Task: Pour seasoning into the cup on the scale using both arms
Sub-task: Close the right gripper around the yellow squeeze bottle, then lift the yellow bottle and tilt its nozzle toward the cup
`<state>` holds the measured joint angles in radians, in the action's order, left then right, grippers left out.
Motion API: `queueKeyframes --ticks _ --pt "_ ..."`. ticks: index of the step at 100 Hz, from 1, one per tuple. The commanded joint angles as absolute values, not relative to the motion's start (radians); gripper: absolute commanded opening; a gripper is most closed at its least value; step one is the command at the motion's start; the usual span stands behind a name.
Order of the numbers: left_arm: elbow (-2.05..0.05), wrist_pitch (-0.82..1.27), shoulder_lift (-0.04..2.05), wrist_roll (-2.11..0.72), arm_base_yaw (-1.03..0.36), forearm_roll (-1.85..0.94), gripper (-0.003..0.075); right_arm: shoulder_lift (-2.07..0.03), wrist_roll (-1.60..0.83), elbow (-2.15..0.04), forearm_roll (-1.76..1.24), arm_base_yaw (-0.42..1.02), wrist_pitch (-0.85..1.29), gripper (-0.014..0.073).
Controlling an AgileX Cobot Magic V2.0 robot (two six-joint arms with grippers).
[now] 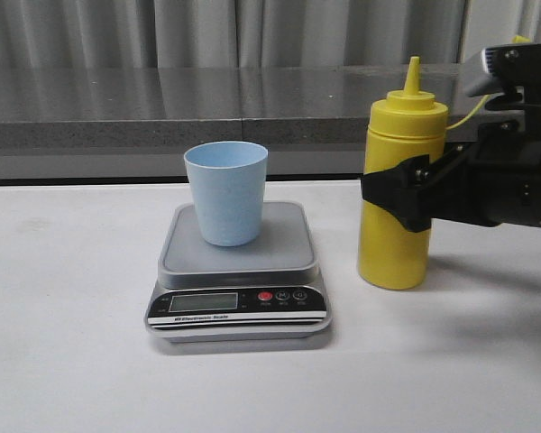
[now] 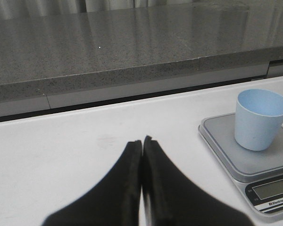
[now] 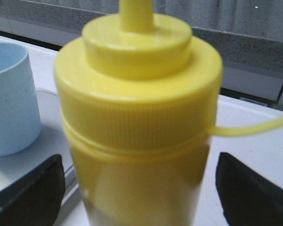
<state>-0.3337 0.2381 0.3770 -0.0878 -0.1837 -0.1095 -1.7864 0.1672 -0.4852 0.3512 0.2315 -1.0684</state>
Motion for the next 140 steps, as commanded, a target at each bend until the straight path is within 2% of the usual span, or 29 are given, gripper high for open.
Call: queueKeyframes --ticks 1,48,55,74,86,112,140 --pt "-0.362 0.154 0.382 -0.089 -0.18 -0.113 -0.0018 -1.769 0.166 -0.533 0.356 0.24 -1.123 0.0641" --pt "-0.362 0.154 0.382 -0.089 -0.18 -0.113 -0.0018 -1.822 0.167 -0.583 0.356 0.256 -1.123 0.0621" --pt "-0.362 0.154 0.382 -0.089 -0.18 -0.113 -0.0018 -1.822 0.167 -0.583 0.356 0.256 -1.123 0.0552" --pt "-0.362 0.154 0.382 -0.089 -0.18 -0.113 -0.0018 -1.822 0.167 -0.583 0.357 0.256 -1.123 0.0222" --pt "-0.362 0.154 0.382 -0.089 -0.18 -0.113 -0.0018 -1.818 0.167 -0.583 0.371 0.256 -1.12 0.0118" --pt "-0.362 0.154 0.382 -0.089 -0.18 -0.113 -0.0018 -1.72 0.164 -0.585 0.387 0.256 -1.022 0.011" --pt "-0.362 0.154 0.382 -0.089 -0.18 -0.113 -0.0018 -1.603 0.163 -0.691 0.5 0.275 -0.692 0.011"
